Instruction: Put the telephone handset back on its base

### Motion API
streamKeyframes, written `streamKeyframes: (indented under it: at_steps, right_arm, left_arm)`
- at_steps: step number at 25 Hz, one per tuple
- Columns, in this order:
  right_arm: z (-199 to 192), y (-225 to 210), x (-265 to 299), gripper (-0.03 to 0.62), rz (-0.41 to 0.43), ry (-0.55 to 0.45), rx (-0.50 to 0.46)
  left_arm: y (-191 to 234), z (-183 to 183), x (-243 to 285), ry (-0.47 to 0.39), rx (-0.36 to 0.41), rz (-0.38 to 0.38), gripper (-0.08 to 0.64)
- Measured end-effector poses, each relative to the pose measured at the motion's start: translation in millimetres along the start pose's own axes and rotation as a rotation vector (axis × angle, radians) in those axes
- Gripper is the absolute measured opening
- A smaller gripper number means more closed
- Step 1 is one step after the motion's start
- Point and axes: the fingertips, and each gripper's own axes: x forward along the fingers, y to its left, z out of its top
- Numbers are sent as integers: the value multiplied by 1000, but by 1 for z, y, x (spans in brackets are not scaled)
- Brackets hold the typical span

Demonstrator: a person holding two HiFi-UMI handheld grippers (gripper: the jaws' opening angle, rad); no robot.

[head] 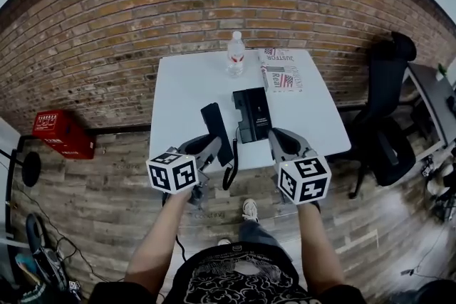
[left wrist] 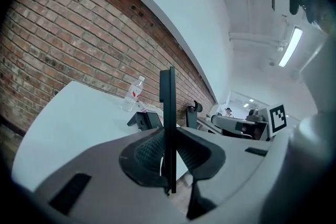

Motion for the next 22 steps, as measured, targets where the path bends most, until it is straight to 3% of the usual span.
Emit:
streamKeyframes:
  at_steps: [22]
  right_arm:
    - [5,-69,80,2,82,33,11]
  left_arm:
    - [30,-13,122,143,-244,-247,71]
